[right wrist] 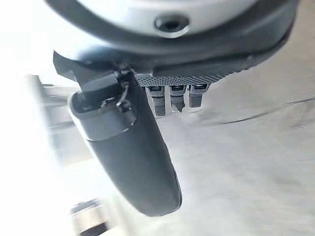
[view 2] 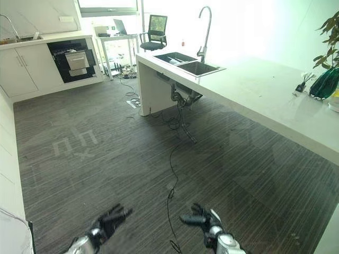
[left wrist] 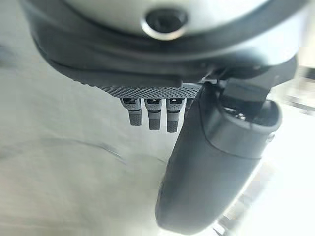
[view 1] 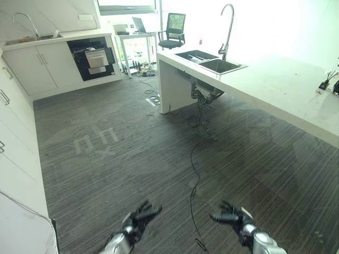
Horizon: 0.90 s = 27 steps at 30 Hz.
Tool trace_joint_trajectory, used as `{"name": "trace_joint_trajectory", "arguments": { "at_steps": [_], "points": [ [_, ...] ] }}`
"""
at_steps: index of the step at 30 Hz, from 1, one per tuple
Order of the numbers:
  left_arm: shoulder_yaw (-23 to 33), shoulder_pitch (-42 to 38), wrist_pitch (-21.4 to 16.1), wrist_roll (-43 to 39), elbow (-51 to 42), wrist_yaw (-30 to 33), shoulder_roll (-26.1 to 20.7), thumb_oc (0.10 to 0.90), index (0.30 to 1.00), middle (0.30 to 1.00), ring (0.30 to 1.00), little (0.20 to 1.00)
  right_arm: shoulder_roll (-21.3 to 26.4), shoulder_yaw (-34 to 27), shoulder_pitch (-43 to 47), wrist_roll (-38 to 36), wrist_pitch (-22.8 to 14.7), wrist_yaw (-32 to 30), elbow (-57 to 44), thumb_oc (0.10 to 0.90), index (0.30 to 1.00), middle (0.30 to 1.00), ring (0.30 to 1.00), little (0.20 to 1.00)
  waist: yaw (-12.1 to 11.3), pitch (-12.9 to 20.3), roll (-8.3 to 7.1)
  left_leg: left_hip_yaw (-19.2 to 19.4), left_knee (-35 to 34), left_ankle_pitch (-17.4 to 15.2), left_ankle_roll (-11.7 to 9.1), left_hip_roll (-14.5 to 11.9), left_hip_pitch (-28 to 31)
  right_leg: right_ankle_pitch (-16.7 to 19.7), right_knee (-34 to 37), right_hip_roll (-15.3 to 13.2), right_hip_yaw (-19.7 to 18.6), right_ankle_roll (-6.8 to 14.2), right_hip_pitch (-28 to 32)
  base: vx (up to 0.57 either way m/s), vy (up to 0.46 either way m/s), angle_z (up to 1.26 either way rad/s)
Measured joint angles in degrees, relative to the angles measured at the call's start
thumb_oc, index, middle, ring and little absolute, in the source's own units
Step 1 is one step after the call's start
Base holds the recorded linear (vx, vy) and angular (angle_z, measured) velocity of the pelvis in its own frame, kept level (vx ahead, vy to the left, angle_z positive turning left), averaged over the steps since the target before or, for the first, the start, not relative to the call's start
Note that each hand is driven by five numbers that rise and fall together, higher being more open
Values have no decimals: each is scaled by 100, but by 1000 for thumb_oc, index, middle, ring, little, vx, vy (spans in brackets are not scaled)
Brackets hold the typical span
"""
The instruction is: Place the dishes in the dishwasher.
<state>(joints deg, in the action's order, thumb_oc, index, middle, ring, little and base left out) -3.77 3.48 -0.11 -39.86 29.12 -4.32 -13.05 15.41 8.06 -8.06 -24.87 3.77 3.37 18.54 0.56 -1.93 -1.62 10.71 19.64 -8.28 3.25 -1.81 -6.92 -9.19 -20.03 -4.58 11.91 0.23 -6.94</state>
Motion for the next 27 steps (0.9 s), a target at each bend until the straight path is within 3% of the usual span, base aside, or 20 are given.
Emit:
{"name": "trace_joint_trajectory", "arguments": {
  "at_steps": [5, 9, 14, 19, 22, 23, 25, 27],
  "points": [
    [363, 127, -284, 17, -606, 139, -14, 800, 900, 900, 900, 900, -1, -419, -199, 6, -35, -64, -300, 800, 900, 900, 900, 900, 115, -67, 63, 5, -46, 12, 3, -2, 10, -5, 19, 4, 7, -3, 17, 43, -49, -1],
    [571, 466, -308, 13, -1230, 151, -26, 800, 900, 900, 900, 900, 71, -565, -383, 4, -108, -76, -629, 800, 900, 900, 900, 900, 116, -229, 56, 2, -124, 77, -36, -11, 28, 30, 93, 24, 22, -58, 35, 43, -86, 1],
    [567, 553, -427, 11, -1357, 108, -35, 800, 900, 900, 900, 900, 75, -562, -363, 5, -387, -42, -778, 800, 900, 900, 900, 900, 89, -277, 36, -14, -233, 115, -76, -21, 118, 25, 165, 55, 35, -72, 113, 43, -101, 1],
    [577, 769, -483, -1, -1454, 98, -36, 800, 900, 900, 900, 900, 147, -558, -353, 10, -413, -5, -998, 800, 900, 900, 900, 900, 88, -408, 54, -2, -327, 126, -118, -42, 197, -37, 186, 94, 30, -70, 148, 80, -180, -2],
    [574, 778, -642, -39, -1463, 90, -77, 800, 900, 900, 900, 900, 452, -495, -249, 9, -549, 60, -1056, 800, 900, 900, 900, 900, -119, -766, -128, 106, -319, 432, -410, 32, 378, -213, -171, 90, -62, -193, 92, 113, -216, -14],
    [634, 662, -676, -42, -1544, 24, -172, 800, 900, 900, 900, 900, 497, -479, -218, 10, -611, 136, -1194, 800, 900, 900, 900, 900, -222, -1198, -385, -153, 929, 473, -644, -4, -139, -309, -431, -91, -157, -374, 108, 139, 16, -17],
    [564, 825, -671, -37, -1593, -58, -133, 800, 900, 900, 900, 900, 560, -500, -279, 11, -719, 151, -1270, 800, 900, 900, 900, 900, -217, -1263, -279, -305, 875, 386, -670, -3, -297, -443, -440, -20, -174, -416, 164, 210, 143, 0],
    [551, 897, -704, -22, -1630, -119, 4, 800, 900, 900, 900, 900, 580, -538, -162, 7, -717, 142, -1320, 800, 900, 900, 900, 900, -230, -1431, -64, -241, 5, 347, -697, -133, -351, -416, -379, 124, -239, -362, 164, 257, 249, 0]
  ]
}}
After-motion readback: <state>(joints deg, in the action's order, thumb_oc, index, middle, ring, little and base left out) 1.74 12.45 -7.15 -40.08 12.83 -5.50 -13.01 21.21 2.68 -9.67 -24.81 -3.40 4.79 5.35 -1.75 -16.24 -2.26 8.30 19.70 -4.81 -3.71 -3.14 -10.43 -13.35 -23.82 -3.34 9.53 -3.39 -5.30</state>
